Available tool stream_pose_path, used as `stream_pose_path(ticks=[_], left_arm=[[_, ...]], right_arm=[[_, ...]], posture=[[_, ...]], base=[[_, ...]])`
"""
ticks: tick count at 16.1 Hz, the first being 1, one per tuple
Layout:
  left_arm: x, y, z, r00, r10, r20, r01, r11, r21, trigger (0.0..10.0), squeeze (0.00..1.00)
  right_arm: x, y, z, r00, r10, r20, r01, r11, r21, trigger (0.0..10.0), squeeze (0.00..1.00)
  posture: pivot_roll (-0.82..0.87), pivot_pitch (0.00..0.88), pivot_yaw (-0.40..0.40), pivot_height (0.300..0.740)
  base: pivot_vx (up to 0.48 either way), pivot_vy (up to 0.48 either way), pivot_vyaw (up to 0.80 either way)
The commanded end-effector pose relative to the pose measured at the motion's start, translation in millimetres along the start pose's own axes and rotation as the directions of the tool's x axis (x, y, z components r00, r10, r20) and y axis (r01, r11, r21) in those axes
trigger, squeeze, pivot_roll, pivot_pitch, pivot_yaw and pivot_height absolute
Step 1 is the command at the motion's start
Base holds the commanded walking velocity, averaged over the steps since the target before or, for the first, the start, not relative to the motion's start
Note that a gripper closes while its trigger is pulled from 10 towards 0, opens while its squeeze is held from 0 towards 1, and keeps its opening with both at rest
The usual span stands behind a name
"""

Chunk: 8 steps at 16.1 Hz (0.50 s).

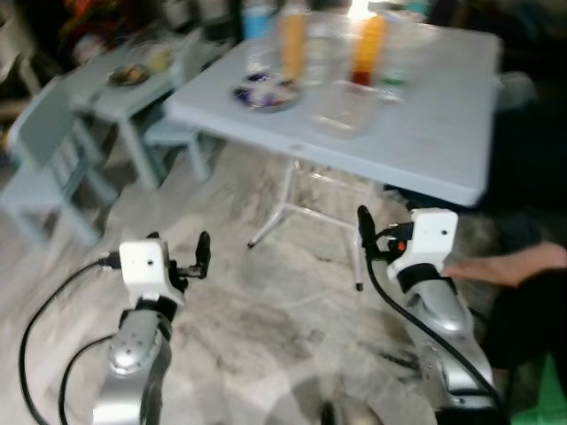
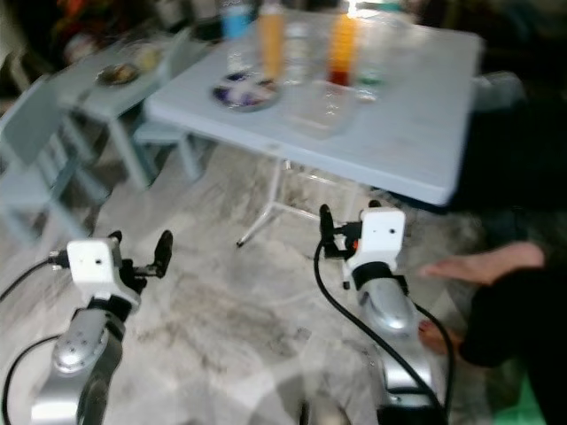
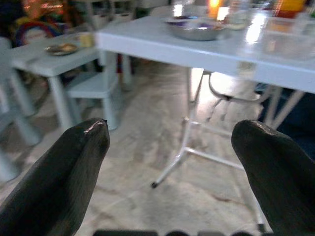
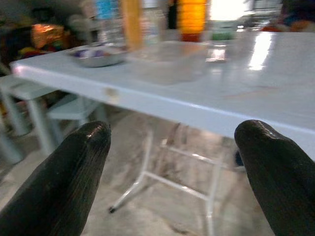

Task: Restocking fridge

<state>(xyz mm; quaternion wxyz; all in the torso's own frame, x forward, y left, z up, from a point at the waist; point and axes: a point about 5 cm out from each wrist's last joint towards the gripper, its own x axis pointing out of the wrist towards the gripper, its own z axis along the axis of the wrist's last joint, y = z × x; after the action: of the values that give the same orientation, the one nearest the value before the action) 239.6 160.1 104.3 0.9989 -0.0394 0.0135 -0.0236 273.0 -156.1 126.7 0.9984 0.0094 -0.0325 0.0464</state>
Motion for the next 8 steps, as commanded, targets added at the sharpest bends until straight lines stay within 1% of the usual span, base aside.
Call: stream_pose_path(ticks=[1,2,3,4,7,8], left_arm=[[2.8,-3.0,4.1,1.0,-0.019,0.017,0.019,1.0,-0.002,10.0,0.0],[3.6,-2.9,5.0,1.0,-0.022,0.021,0.022,1.0,-0.001,10.0,0.0],[4.5,-2.4,6.3,0.999,-0.026,0.027,0.026,1.0,0.0,10.0,0.0],[5.2,-1.6,6.9,0.999,-0.026,0.031,0.026,1.0,0.002,10.0,0.0],[7.4,-1.6,9.0,0.999,-0.025,0.041,0.025,1.0,0.0,10.0,0.0],[9.0,-3.9,10.4,0.998,-0.033,0.048,0.033,0.999,-0.003,10.0,0.0]], right_arm=[[0.5,-2.6,1.7,1.0,-0.009,0.014,0.009,1.0,0.003,10.0,0.0],[0.8,-1.9,-0.1,1.0,-0.017,0.0,0.017,1.0,0.008,10.0,0.0],[0.8,-1.8,-2.4,1.0,-0.026,-0.014,0.026,1.0,-0.006,10.0,0.0],[0.9,-1.4,-2.1,1.0,-0.02,-0.008,0.02,1.0,-0.004,10.0,0.0],[4.0,-1.9,3.6,1.0,-0.021,0.019,0.021,0.999,-0.039,10.0,0.0],[6.2,-2.0,6.0,0.999,-0.022,0.027,0.023,0.999,-0.044,10.0,0.0]], posture=[[-0.09,0.078,0.064,0.74],[-0.09,0.08,0.065,0.74],[-0.08,0.08,0.063,0.74],[-0.08,0.081,0.062,0.74],[-0.09,0.079,0.063,0.74],[-0.09,0.079,0.064,0.74]], base=[[0.296,0.0,0.0],[0.296,0.0,0.0],[0.3,0.0,0.0],[0.307,0.0,0.0],[0.322,0.0,0.0],[0.472,0.0,0.0]])
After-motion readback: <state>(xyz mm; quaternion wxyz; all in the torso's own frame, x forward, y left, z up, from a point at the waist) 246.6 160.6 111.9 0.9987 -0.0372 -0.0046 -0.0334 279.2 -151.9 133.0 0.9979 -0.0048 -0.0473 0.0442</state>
